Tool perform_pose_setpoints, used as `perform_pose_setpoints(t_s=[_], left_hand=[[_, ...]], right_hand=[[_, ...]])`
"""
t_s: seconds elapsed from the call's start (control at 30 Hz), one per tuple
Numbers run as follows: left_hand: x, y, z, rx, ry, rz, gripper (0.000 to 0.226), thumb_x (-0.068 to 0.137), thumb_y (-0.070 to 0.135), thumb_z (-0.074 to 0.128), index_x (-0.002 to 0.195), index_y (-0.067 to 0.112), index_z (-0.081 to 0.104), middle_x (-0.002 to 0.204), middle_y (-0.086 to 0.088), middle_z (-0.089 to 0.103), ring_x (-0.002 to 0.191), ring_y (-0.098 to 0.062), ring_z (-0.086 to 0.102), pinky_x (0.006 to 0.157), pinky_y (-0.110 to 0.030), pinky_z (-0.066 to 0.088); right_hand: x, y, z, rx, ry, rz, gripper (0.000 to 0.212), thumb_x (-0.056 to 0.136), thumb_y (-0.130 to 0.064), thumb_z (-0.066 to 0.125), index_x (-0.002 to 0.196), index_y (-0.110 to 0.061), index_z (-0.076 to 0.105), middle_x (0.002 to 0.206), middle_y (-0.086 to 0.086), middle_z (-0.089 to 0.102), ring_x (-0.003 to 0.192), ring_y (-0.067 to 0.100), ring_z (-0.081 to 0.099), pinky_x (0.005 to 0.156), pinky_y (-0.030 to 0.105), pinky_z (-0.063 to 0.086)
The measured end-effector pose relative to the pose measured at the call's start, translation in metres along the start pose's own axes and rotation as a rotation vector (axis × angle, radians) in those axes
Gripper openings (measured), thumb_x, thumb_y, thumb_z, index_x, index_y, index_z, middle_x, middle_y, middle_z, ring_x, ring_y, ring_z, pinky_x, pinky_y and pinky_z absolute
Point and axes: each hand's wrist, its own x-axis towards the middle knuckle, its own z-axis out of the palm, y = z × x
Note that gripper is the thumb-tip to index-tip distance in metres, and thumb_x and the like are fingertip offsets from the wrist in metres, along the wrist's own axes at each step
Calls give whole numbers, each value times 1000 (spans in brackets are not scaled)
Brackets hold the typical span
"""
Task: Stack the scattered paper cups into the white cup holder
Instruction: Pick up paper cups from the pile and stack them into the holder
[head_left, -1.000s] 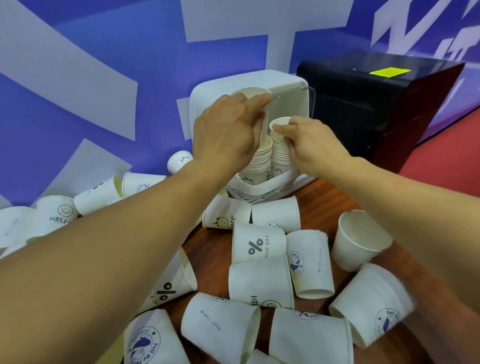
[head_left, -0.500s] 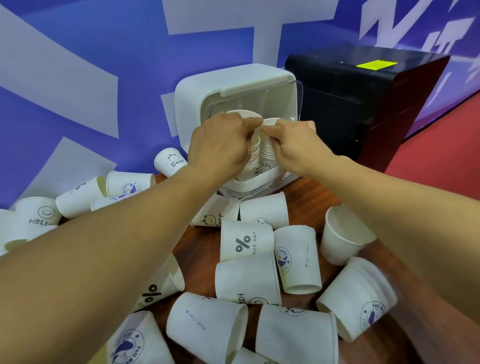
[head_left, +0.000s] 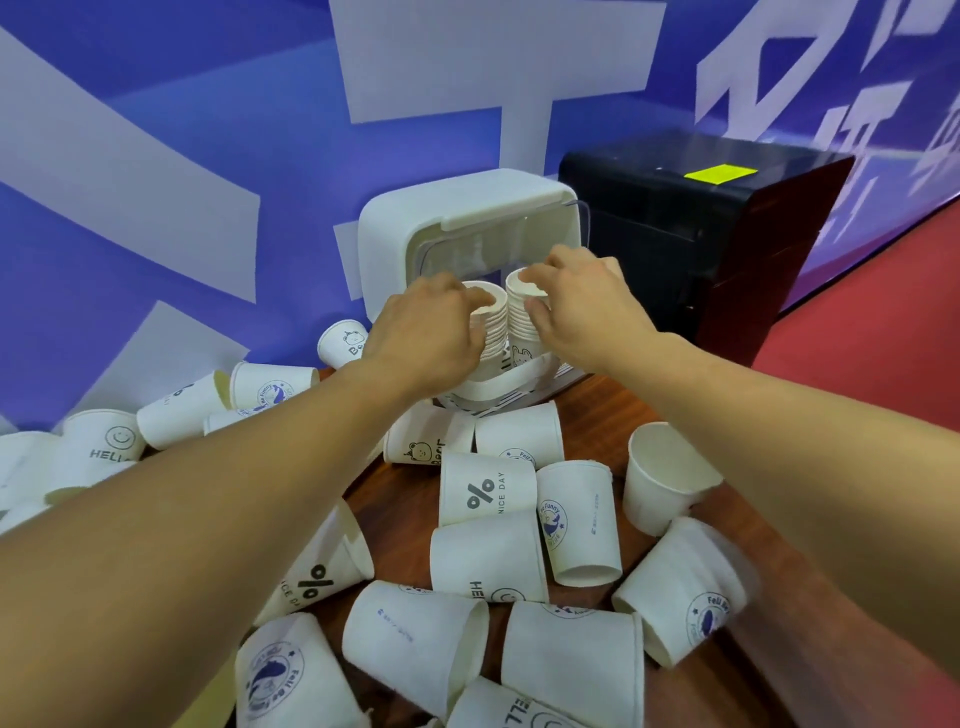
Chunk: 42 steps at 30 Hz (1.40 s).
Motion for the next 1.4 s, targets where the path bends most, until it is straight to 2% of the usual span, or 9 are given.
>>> perform_pose_setpoints(t_s=[0.17,0.33,0.5,0.57,0.8,0.9,1.0,1.23,1.4], left_hand=[[-35,7,-38,-25,20,-38,37,95,36,54,132,31,56,135,2,52,119,-23,52,90,-42,48],[-98,14,-78,0,-160,-55,34,92,41,56,126,38,59,120,13,65,109,-18,60,91,-37,50],[-170,21,-101,16,-246,-92,34,92,44,58,125,36,59,116,10,68,103,-14,60,83,-30,48],[-195,22,-99,19,-304,-105,33,89,47,58,121,41,59,115,7,66,102,-16,60,85,-34,50],[-258,44,-92,7,-463,28,36,87,54,60,119,39,61,98,15,65,96,-10,59,83,-33,51],[-271,53,-88,95,-394,5,43,83,63,57,119,40,59,107,12,65,103,-14,58,79,-32,49],[-284,60,-86,246,-309,-104,53,82,71,50,121,36,58,118,5,62,108,-21,59,79,-35,50],[-331,69,-94,270,-450,-213,77,72,87,43,134,40,43,127,1,55,112,-25,56,80,-39,49],[-347,69,-92,167,-434,-300,69,76,66,63,134,36,41,122,-1,51,109,-25,56,85,-38,48]], right_hand=[[-28,-16,-43,42,17,11,37,94,-34,58,130,-23,57,123,2,59,110,22,54,99,42,43],[-72,-36,-86,92,-100,-54,35,89,-33,60,123,-20,62,114,6,64,98,28,60,82,38,52],[-124,-74,-113,116,-151,-99,32,88,-38,61,115,-21,65,98,0,68,86,18,59,75,36,54],[-148,-88,-117,93,-197,-95,32,87,-41,60,113,-24,64,97,-2,66,87,17,59,74,36,53],[-239,-122,-128,77,-284,45,28,86,-51,58,100,-28,64,91,-4,66,87,17,60,65,29,46],[-274,-136,-128,71,-302,101,31,87,-54,54,94,-25,58,85,-2,60,81,19,57,62,30,45],[-292,-145,-119,37,-283,186,36,87,-58,51,96,-24,56,93,1,58,82,23,59,62,31,45],[-303,-154,-100,120,-245,333,36,85,-56,54,102,-24,57,106,4,56,91,26,59,66,33,46],[-302,-159,-99,300,-235,429,17,82,-39,61,93,-28,56,105,3,54,97,26,54,71,33,42]])
